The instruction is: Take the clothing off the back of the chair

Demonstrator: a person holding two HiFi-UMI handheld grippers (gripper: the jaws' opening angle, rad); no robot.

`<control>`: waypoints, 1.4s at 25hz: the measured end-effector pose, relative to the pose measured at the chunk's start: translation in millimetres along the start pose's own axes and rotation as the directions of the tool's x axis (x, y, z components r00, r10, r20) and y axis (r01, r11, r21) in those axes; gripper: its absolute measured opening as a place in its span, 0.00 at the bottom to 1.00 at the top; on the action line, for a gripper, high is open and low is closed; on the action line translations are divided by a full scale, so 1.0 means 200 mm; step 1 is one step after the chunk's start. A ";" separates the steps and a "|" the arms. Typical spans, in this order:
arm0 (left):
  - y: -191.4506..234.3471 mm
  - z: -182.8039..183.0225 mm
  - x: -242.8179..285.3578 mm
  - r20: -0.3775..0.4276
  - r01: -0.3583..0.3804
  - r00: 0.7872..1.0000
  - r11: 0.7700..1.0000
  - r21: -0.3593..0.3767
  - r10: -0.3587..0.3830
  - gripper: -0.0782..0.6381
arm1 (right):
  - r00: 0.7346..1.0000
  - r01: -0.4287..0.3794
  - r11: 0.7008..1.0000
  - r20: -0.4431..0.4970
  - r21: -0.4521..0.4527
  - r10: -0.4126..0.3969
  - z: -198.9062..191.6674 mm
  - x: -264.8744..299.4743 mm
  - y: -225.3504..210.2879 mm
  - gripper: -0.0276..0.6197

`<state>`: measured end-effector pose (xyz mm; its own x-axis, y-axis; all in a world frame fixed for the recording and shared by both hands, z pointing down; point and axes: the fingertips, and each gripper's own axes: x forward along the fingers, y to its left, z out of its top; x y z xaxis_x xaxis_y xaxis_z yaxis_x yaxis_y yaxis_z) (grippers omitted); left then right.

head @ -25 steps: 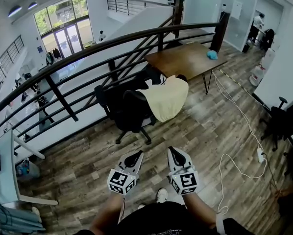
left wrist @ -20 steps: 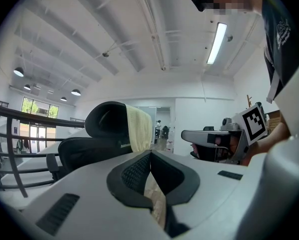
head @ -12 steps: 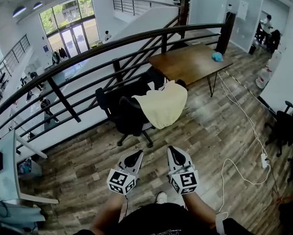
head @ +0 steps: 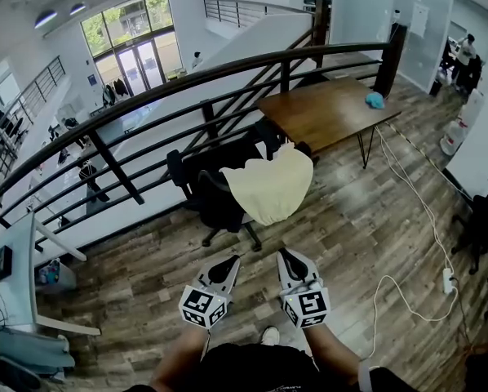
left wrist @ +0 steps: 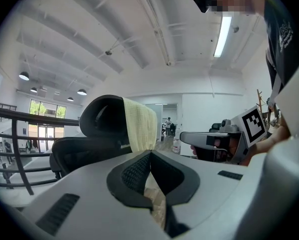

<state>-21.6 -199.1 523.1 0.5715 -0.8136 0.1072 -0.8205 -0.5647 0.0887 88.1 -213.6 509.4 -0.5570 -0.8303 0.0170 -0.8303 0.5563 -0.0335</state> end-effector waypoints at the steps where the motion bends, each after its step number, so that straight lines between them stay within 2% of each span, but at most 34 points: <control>1: 0.00 -0.01 0.01 -0.001 -0.004 1.000 1.000 -0.002 0.004 0.13 | 1.000 -0.012 1.000 -0.005 0.002 0.012 -0.01 0.00 0.00 0.08; 8: 0.02 0.01 0.10 0.000 -0.003 1.000 1.000 -0.010 0.003 0.13 | 0.999 -0.033 0.999 -0.011 -0.014 0.033 0.02 0.07 -0.05 0.08; 23: 0.27 0.08 0.27 0.030 0.077 0.997 0.997 -0.012 -0.077 0.13 | 0.997 0.073 0.995 -0.032 -0.074 -0.075 0.06 0.30 -0.13 0.10; 24: 0.29 0.08 0.28 0.030 0.081 0.996 0.997 -0.013 -0.080 0.13 | 0.996 0.072 0.995 -0.042 -0.073 -0.075 0.05 0.32 -0.13 0.15; 25: 0.30 0.08 0.29 0.030 0.084 0.996 0.996 -0.014 -0.084 0.13 | 0.996 0.071 0.995 -0.050 -0.069 -0.075 0.04 0.34 -0.14 0.27; 26: 0.31 0.08 0.30 0.031 0.088 0.996 0.996 -0.015 -0.087 0.13 | 0.995 0.074 0.995 -0.056 -0.065 -0.078 0.03 0.35 -0.15 0.34; 30: 0.34 0.08 0.34 0.029 0.099 0.995 0.995 -0.019 -0.098 0.13 | 0.992 0.110 0.993 -0.054 -0.049 -0.112 0.02 0.40 -0.21 0.47; 35: 0.38 0.09 0.39 0.026 0.102 0.994 0.994 -0.027 -0.102 0.13 | 0.989 0.129 0.991 -0.066 -0.041 -0.131 0.03 0.47 -0.27 0.58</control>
<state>-39.0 -307.8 520.8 0.6514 -0.7554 0.0714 -0.7571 -0.6410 0.1263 81.7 -321.5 507.7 -0.4432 -0.8922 0.0868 -0.8952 0.4456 0.0100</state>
